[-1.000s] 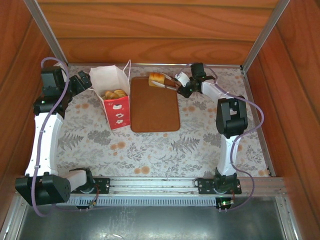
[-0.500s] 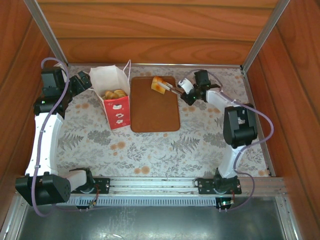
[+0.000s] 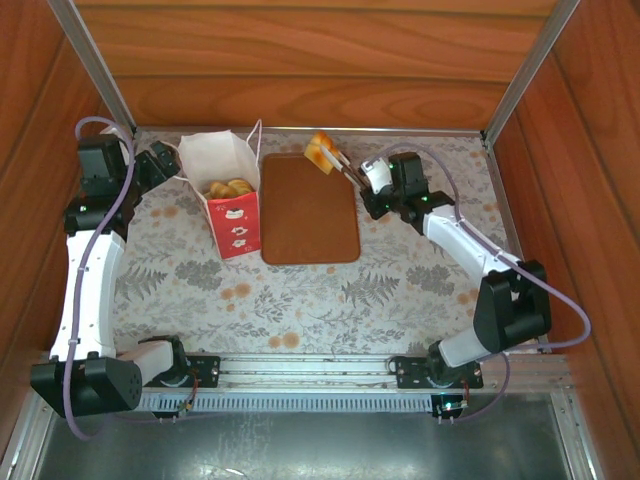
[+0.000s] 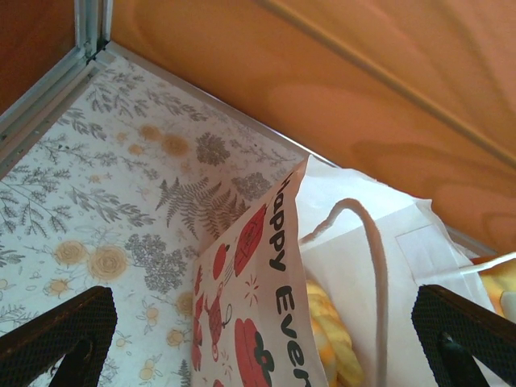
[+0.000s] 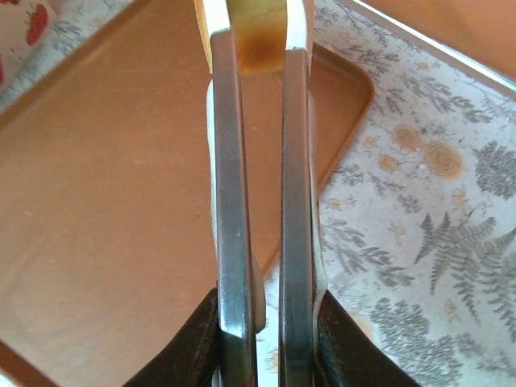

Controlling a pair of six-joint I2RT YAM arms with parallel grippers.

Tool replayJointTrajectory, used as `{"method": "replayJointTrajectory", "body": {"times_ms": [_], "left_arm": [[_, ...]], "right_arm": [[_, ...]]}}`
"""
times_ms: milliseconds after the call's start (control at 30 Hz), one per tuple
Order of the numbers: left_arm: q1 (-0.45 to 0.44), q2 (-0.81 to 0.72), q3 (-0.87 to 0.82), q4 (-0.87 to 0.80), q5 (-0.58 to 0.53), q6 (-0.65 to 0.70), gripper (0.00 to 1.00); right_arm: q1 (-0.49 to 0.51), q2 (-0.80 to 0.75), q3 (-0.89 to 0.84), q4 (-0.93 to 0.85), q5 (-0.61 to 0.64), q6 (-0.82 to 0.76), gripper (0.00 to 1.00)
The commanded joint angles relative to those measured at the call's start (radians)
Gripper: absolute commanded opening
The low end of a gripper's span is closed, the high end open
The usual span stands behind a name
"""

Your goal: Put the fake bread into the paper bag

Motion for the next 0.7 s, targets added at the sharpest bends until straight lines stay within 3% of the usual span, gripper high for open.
{"method": "replayJointTrajectory", "body": {"times_ms": [0,100,367,667], "left_arm": [[0.008,0.009,0.037,-0.036,-0.014,-0.020,1.00],[0.007,0.028,0.045,-0.062,-0.002,-0.022,1.00],[0.007,0.133,0.119,-0.125,0.156,-0.010,1.00],[0.006,0.168,0.128,-0.133,0.185,0.001,1.00]], "right_arm": [[0.022,-0.056,0.003,0.022,0.054,0.143,0.01],[0.046,-0.096,0.005,0.009,0.083,0.210,0.00],[0.095,-0.249,0.071,-0.065,0.205,0.336,0.00],[0.185,-0.279,0.297,-0.140,0.255,0.325,0.00]]}}
